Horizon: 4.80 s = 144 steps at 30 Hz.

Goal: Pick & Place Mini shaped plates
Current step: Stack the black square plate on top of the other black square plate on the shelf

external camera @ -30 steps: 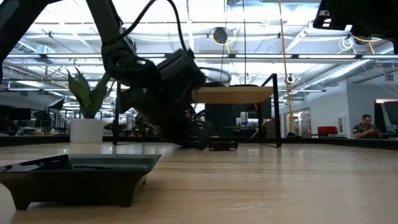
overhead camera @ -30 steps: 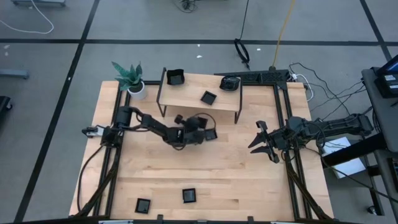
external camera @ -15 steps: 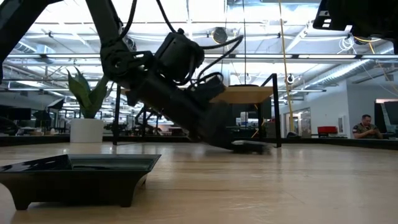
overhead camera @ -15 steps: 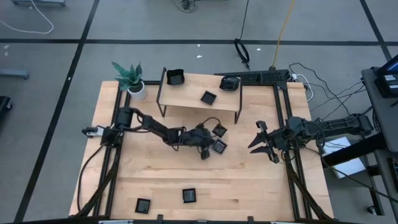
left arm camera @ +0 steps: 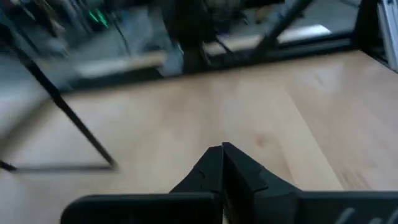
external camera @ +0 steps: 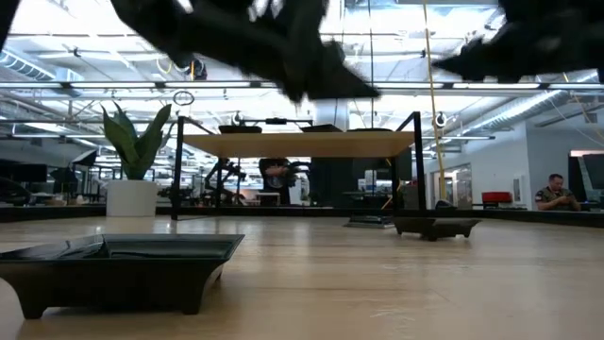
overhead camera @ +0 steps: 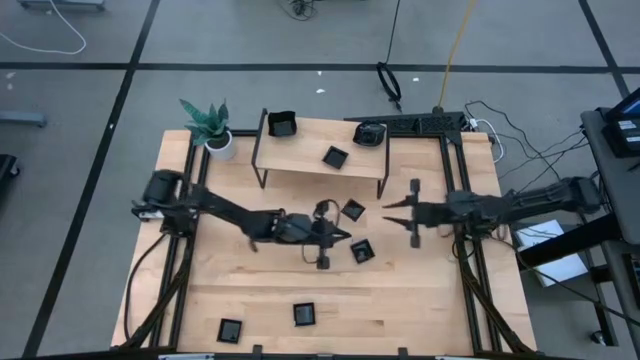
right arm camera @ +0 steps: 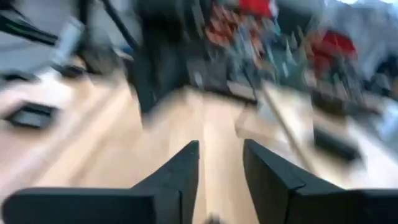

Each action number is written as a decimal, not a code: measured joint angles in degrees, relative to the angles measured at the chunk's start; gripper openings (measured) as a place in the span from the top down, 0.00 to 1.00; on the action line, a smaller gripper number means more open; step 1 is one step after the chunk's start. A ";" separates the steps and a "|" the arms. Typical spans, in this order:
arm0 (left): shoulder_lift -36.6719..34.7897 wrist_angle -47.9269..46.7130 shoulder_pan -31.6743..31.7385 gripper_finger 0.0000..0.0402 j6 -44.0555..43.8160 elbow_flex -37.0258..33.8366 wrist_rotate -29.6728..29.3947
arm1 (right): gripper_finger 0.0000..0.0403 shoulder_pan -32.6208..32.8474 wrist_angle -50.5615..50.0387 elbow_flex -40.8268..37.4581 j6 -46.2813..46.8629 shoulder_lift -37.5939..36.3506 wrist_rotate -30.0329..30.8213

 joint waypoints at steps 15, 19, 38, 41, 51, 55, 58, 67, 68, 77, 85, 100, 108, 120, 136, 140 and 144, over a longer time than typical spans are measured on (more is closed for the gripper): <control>-23.78 9.75 -2.87 0.96 1.31 -21.21 -13.16 | 0.36 3.09 11.09 4.30 21.70 36.92 14.10; -23.76 12.61 -2.19 0.89 -4.43 -23.82 -13.31 | 0.32 1.72 11.56 6.86 25.54 45.79 14.08; -23.70 9.90 -1.66 0.62 -6.51 -24.04 -14.78 | 0.23 -5.66 16.77 12.13 30.37 60.16 13.61; -23.70 9.58 -1.66 0.62 -6.54 -24.04 -14.73 | 0.22 -5.68 17.52 12.13 28.59 61.14 13.63; -23.70 9.21 -1.66 0.62 -8.17 -24.04 -14.71 | 0.30 -7.15 16.63 12.15 28.94 62.99 8.89; -23.70 9.21 -1.66 0.62 -9.09 -24.04 -14.70 | 0.34 -7.62 16.47 12.24 29.39 63.09 7.13; -23.70 9.21 -1.66 0.62 -9.15 -24.04 -14.71 | 0.37 -7.61 16.41 12.22 28.37 62.79 7.80; -23.70 8.42 -1.66 0.62 -9.57 -24.04 -14.67 | 0.46 -7.43 19.20 12.11 26.07 62.83 7.42; -23.70 8.42 -1.66 0.62 -9.60 -24.04 -14.66 | 0.46 -7.43 19.62 12.06 26.00 62.87 7.38; -23.70 8.42 -1.66 0.62 -9.88 -24.04 -14.65 | 0.42 -7.39 20.73 11.96 25.78 60.11 1.32; -23.70 8.42 -1.66 0.62 -9.98 -24.04 -14.65 | 0.45 -7.34 20.14 11.98 24.74 52.63 -3.55; -22.72 6.51 -5.57 0.62 22.30 -23.99 -11.86 | 0.44 -7.34 18.15 12.00 23.54 40.28 -12.53; -17.93 7.82 -7.51 0.62 36.47 -21.79 -14.82 | 0.43 -6.91 16.99 12.00 24.17 36.64 -16.89; -3.64 16.38 -3.44 0.62 50.99 -9.65 -18.17 | 0.44 -5.51 17.07 12.02 24.93 36.23 -17.99; -3.66 17.75 -3.45 0.74 50.99 -8.21 -14.23 | 0.43 -5.51 17.53 12.02 24.44 36.21 -17.97; -3.66 17.93 -3.81 0.92 50.88 -8.21 -14.26 | 0.43 -5.51 17.46 12.02 24.45 36.21 -18.03; -3.66 18.00 -4.11 0.97 48.92 -8.21 -15.73 | 0.44 -5.51 17.37 12.02 24.44 36.21 -18.03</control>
